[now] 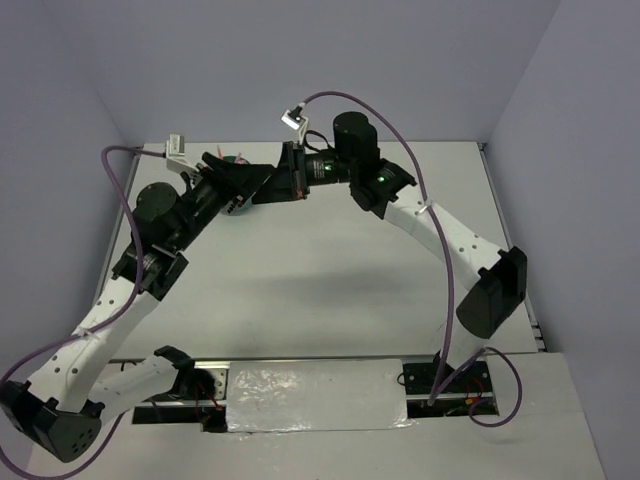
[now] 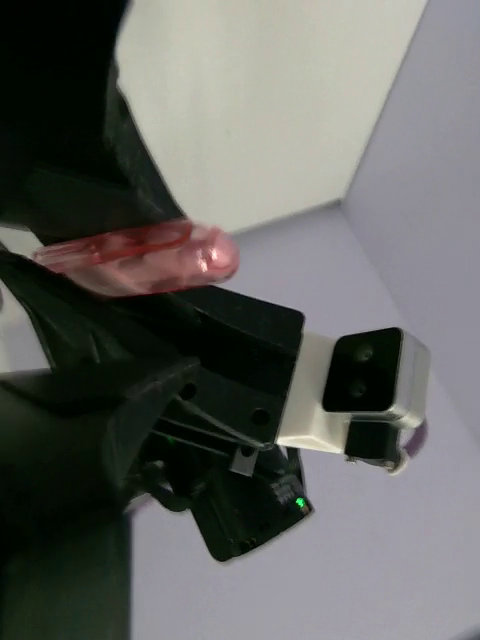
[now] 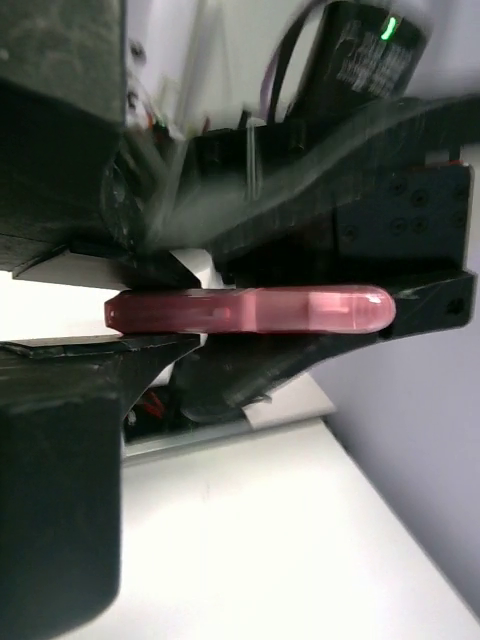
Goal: Sort the stationery into containers
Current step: Close the pen cap on the pen.
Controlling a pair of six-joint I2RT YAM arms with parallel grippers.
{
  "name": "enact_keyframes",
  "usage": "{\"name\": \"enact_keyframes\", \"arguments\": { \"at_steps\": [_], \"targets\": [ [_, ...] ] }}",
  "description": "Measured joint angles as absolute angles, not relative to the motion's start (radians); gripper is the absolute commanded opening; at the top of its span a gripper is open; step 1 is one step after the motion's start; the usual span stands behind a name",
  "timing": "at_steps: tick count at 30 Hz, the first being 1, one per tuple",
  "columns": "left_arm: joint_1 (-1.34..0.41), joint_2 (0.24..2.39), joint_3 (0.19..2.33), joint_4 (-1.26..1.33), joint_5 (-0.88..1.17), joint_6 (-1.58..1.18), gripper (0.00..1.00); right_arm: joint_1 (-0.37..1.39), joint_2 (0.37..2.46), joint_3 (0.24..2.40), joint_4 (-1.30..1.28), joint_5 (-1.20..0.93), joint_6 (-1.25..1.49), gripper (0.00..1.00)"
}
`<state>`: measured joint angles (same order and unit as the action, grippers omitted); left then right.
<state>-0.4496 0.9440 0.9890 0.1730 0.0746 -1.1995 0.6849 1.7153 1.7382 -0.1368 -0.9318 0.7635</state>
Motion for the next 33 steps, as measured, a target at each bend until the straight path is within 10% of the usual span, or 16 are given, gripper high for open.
{"name": "enact_keyframes", "arguments": {
  "at_steps": [3, 15, 25, 31, 33],
  "targets": [
    [-0.462, 0.968, 1.092, 0.042, 0.132, -1.097, 0.99, 0.685, 1.618, 1.606, -0.081, -0.841, 0.726, 0.00],
    [-0.333, 1.033, 1.154, 0.141, 0.513, -0.971, 0.98, 0.674, 1.445, 1.396, -0.036, -0.755, 0.646, 0.00],
    [-0.311, 1.063, 1.103, 0.294, 0.743, -0.968, 0.52, 0.667, 1.391, 1.360, 0.018, -0.880, 0.645, 0.00],
    [-0.310, 1.066, 1.105, 0.295, 0.776, -0.976, 0.00, 0.664, 1.388, 1.350, 0.039, -0.905, 0.624, 0.00],
    [-0.310, 1.067, 1.107, 0.292, 0.786, -0.974, 0.00, 0.664, 1.388, 1.343, 0.049, -0.918, 0.619, 0.22]
  ]
}}
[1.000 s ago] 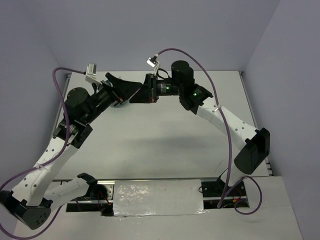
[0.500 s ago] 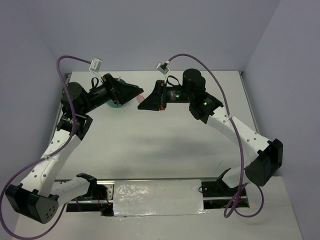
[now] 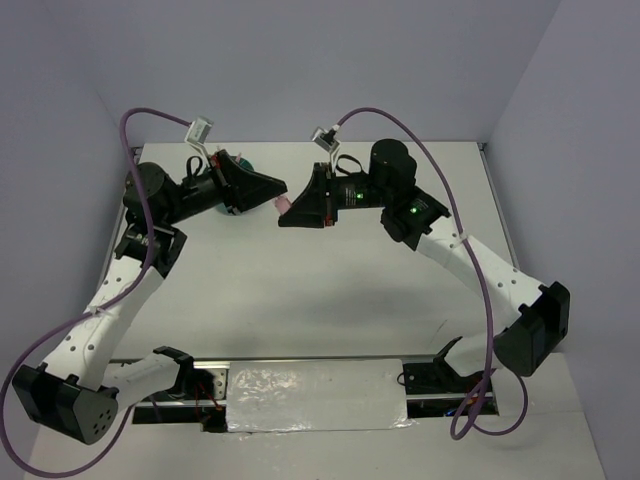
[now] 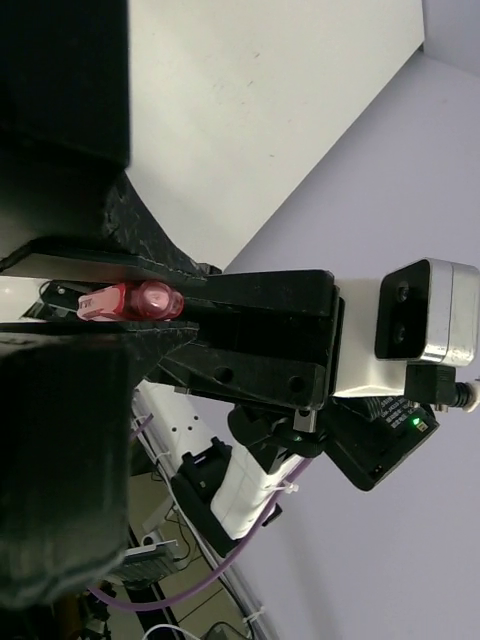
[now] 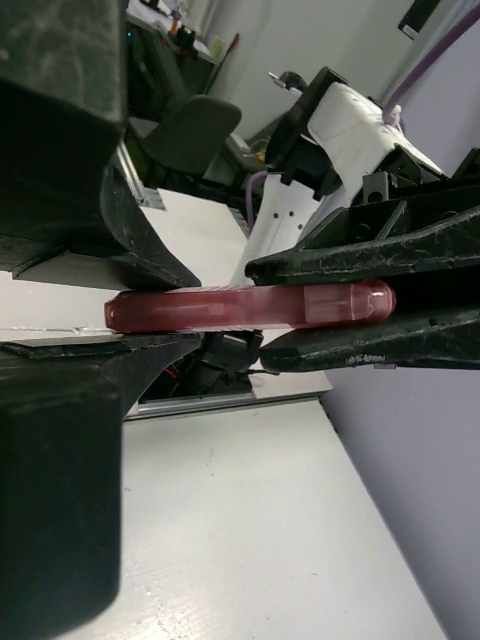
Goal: Sort the stationery into containers
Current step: Close the pen cap on the pen.
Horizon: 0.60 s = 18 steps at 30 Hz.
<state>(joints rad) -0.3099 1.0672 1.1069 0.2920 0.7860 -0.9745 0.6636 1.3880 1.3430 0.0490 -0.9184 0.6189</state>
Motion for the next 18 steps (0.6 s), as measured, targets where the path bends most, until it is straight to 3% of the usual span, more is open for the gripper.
{"name": "enact_keyframes", "arguments": {
  "at_steps": [2, 3, 10, 14, 18],
  "targets": [
    [-0.310, 1.071, 1.112, 0.282, 0.793, -0.968, 0.00, 0.663, 1.388, 1.341, 0.053, -0.918, 0.624, 0.54],
    [-0.310, 1.074, 1.119, 0.263, 0.793, -0.945, 0.00, 0.659, 1.388, 1.340, 0.051, -0.913, 0.632, 0.99],
    [-0.292, 1.145, 1.320, -0.113, 0.609, -0.671, 0.00, 0.513, 1.340, 1.223, -0.024, -0.772, 0.599, 1.00],
    [-0.250, 1.241, 1.506, -0.324, 0.294, -0.536, 0.00, 0.361, 1.261, 1.064, -0.170, -0.586, 0.577, 1.00],
    [-0.222, 1.315, 1.502, -0.377, -0.015, -0.445, 0.00, 0.329, 1.200, 1.044, -0.321, -0.458, 0.528, 1.00]
  ]
}}
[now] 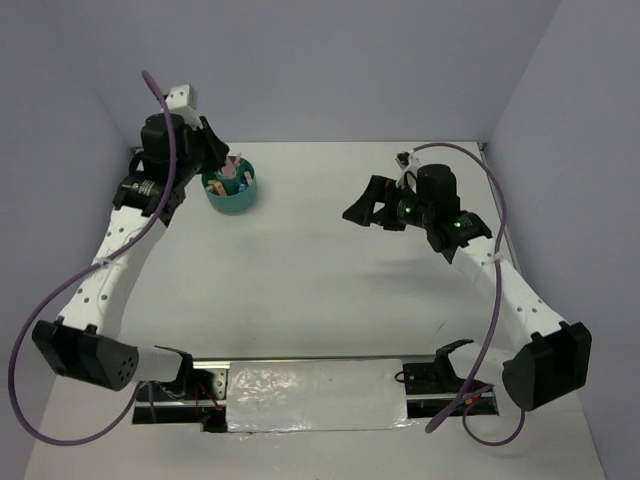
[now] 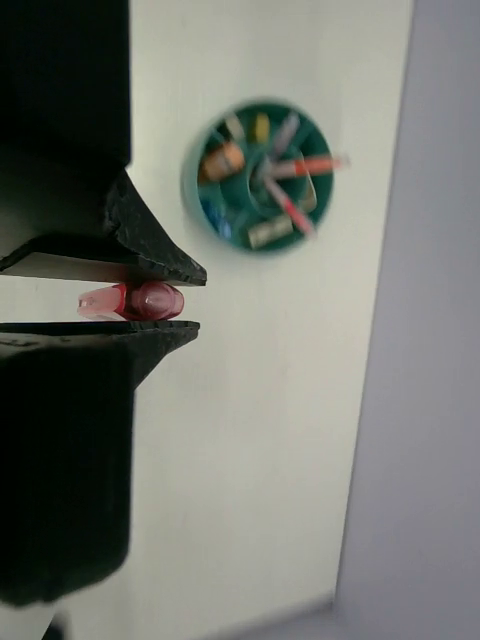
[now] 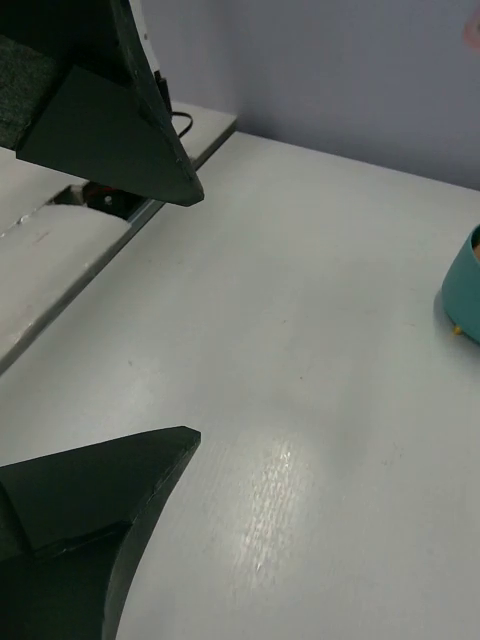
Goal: Sort the stationery into containers
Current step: Place the pen in the storage box.
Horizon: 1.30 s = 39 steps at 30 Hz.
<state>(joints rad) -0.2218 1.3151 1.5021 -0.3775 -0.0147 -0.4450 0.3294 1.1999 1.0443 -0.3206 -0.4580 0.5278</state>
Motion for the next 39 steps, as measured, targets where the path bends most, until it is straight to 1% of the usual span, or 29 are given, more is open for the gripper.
{"name": "enact_keyframes", "arguments": {
  "at_steps": [3, 7, 14, 20, 27, 32, 39],
  "targets": [
    [-0.210, 1.387, 1.446, -0.368, -0.180, -0.402, 0.00, 0.334, 1.150, 1.055, -0.378, -0.422, 0.487, 1.00],
    [-0.191, 1.513, 1.423, -0.362, -0.324, -0.402, 0.00, 0.334, 1.090, 1.058, -0.428, -0.409, 0.461, 1.00],
    [-0.184, 1.684, 1.493, -0.375, -0.508, -0.585, 0.00, 0.336, 1.048, 1.045, -0.470, -0.443, 0.459, 1.00],
    [-0.184, 1.759, 1.512, -0.380, -0.599, -0.759, 0.00, 0.336, 1.048, 1.048, -0.529, -0.469, 0.435, 1.00],
    [-0.185, 1.772, 1.497, -0.350, -0.671, -0.899, 0.00, 0.336, 1.054, 1.081, -0.593, -0.487, 0.382, 1.00],
    [-0.185, 1.773, 1.457, -0.319, -0.683, -0.965, 0.00, 0.336, 1.085, 1.096, -0.595, -0.524, 0.370, 1.00],
    [-0.191, 1.812, 1.454, -0.313, -0.683, -1.032, 0.01, 0.336, 1.132, 1.112, -0.596, -0.569, 0.361, 1.00]
  ]
}}
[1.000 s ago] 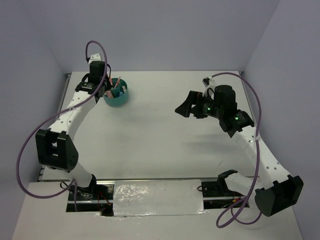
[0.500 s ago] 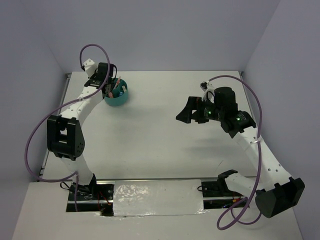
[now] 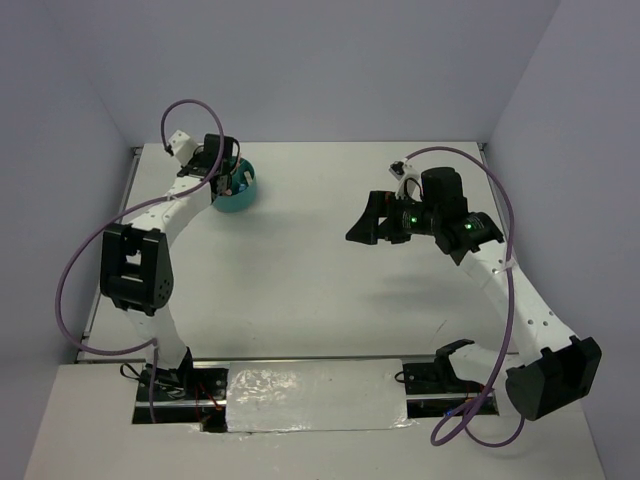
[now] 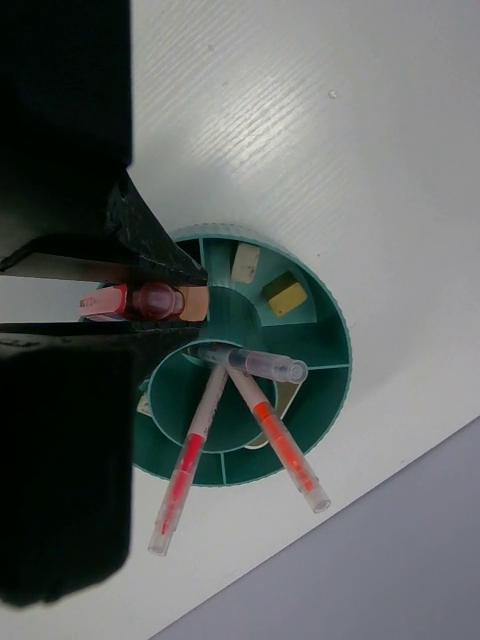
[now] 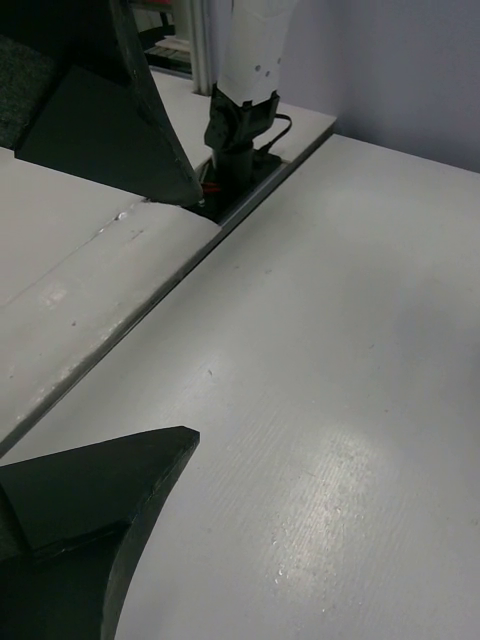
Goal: Sort the stationery into containers
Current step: Place the pen in the storage box.
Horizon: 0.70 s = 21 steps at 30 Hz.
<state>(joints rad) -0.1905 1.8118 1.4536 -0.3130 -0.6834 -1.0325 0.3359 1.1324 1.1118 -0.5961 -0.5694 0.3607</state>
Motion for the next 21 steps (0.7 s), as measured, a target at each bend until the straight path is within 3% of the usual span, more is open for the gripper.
{"name": "enact_keyframes", "arguments": {
  "at_steps": [8, 11, 14, 16, 17, 20, 21],
  "targets": [
    [-0.233, 1.827, 1.451, -0.306, -0.712, -1.083, 0.17, 0.336, 1.134, 1.113, -0.593, -0.601, 0.350, 1.00],
    [-0.235, 1.836, 1.451, -0.295, -0.720, -1.097, 0.30, 0.336, 1.134, 1.114, -0.593, -0.603, 0.348, 1.00],
    [-0.232, 1.838, 1.451, -0.300, -0.725, -1.102, 0.24, 0.336, 1.134, 1.115, -0.592, -0.607, 0.346, 1.00],
    [-0.231, 1.838, 1.451, -0.300, -0.728, -1.102, 0.39, 0.336, 1.134, 1.116, -0.593, -0.607, 0.346, 1.00],
    [-0.231, 1.838, 1.451, -0.302, -0.728, -1.098, 0.55, 0.336, 1.134, 1.119, -0.593, -0.609, 0.346, 1.00],
    [-0.232, 1.838, 1.451, -0.315, -0.728, -1.098, 0.78, 0.336, 1.135, 1.129, -0.592, -0.612, 0.346, 1.00],
    [-0.232, 1.838, 1.451, -0.320, -0.729, -1.098, 0.80, 0.336, 1.135, 1.133, -0.593, -0.614, 0.346, 1.00]
  ]
}}
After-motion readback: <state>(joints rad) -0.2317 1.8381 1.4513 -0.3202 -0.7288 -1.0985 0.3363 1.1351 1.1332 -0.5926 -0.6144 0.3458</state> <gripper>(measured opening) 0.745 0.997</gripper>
